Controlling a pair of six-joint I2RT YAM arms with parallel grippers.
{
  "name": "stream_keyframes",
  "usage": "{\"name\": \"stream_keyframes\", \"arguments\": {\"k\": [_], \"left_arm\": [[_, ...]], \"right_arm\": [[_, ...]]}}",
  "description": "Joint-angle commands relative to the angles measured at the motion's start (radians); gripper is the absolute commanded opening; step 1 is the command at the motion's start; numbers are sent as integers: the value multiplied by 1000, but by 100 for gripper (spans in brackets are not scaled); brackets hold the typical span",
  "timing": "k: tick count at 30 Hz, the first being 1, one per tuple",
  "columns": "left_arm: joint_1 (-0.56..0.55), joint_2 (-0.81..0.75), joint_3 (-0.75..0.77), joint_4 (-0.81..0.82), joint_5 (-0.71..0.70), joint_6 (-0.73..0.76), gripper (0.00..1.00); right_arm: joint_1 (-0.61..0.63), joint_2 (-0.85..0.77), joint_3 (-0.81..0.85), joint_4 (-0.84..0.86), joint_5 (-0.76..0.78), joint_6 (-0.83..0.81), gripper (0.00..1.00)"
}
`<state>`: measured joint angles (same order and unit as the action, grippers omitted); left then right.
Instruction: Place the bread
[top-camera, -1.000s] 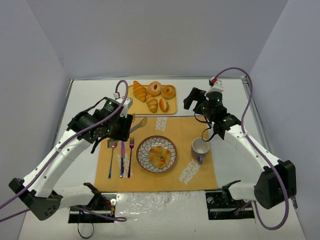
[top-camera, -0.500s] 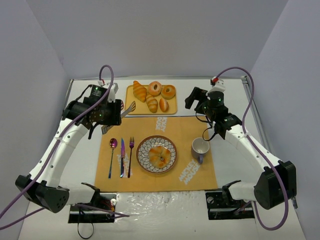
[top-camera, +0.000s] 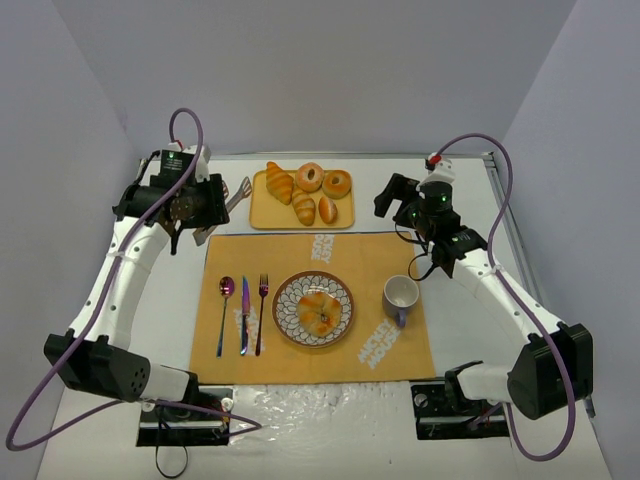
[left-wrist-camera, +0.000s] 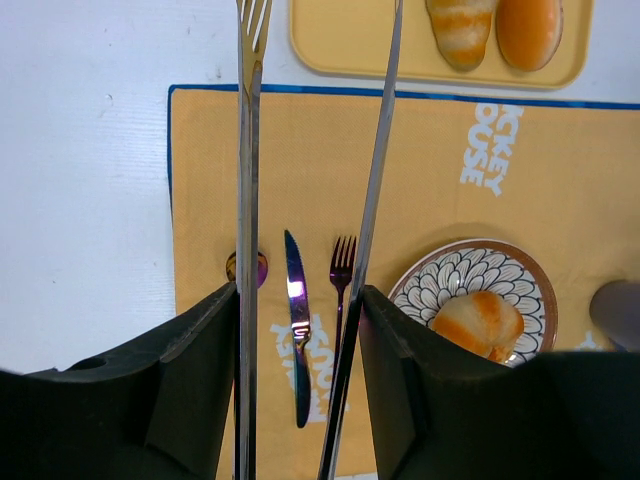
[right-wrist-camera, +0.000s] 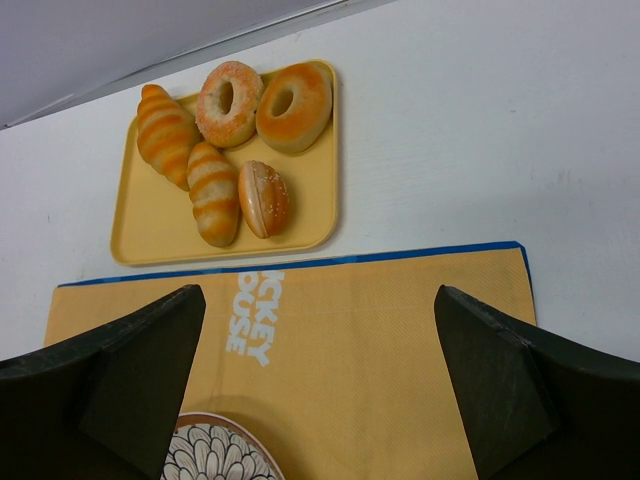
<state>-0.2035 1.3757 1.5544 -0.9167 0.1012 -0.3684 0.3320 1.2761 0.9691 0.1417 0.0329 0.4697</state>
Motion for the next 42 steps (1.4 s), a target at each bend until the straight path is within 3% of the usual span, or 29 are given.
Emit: {"name": "stream_keyframes", "arguments": {"k": [1,21,42], "left_arm": [[35,-6,77,53,20,-1,44],[185,95,107,146,5,-87,44],[327,439,296,203,-115,-149,44]], "right_arm": [[-14,-44,38,44,-16,-11,96],[-18,-14,51,44,-22,-8,96],[-24,-15,52,36,-44,-14,96]]}}
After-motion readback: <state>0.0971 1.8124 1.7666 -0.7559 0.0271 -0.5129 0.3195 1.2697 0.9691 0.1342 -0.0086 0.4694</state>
